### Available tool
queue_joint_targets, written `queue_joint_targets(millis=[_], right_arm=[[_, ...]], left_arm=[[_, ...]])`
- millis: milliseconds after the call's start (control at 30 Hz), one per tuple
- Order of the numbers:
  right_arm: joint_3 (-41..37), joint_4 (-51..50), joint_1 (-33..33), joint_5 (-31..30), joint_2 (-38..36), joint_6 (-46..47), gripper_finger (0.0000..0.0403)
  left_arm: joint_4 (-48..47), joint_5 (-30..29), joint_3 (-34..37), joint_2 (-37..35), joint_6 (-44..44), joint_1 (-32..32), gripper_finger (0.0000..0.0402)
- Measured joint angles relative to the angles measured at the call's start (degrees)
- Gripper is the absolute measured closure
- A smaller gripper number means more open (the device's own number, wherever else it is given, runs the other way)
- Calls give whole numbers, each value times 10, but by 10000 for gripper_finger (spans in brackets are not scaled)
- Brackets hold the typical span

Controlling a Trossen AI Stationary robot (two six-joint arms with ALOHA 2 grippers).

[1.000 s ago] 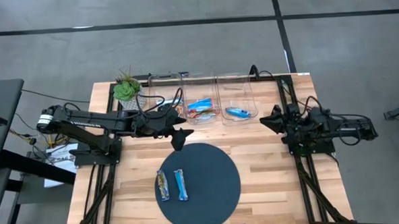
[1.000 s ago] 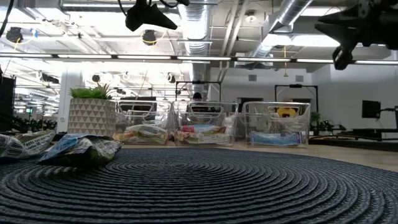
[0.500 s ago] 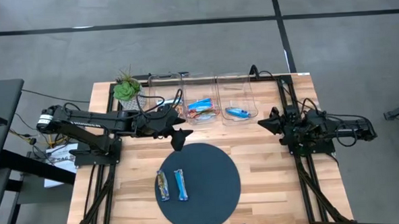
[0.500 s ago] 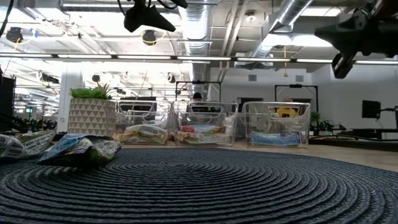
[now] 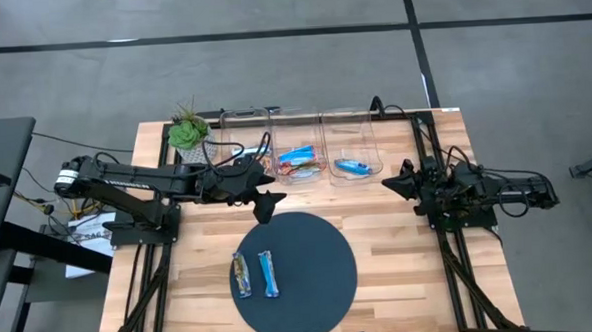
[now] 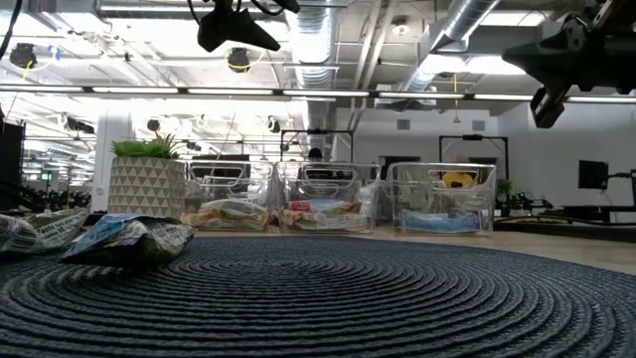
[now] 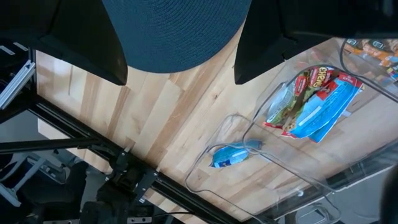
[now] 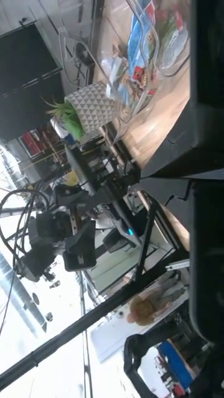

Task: Pick and place Granola Bars by type
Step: Put the blue bar into the right transparent bin

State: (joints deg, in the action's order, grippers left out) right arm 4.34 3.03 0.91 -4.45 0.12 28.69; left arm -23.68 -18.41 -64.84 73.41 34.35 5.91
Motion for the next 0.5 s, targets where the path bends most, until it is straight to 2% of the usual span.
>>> queue_joint_targets(millis=[233, 367, 500], right_arm=[[-1, 2, 0, 0, 0, -1, 402], [-39, 65, 0, 0, 0, 14, 402], [-39, 57, 2, -2, 1, 14, 402]], left_arm=[[0, 0, 0, 0, 1, 0, 112], [0, 0, 0, 0, 8, 0, 112], [0, 0, 0, 0, 8, 0, 112]])
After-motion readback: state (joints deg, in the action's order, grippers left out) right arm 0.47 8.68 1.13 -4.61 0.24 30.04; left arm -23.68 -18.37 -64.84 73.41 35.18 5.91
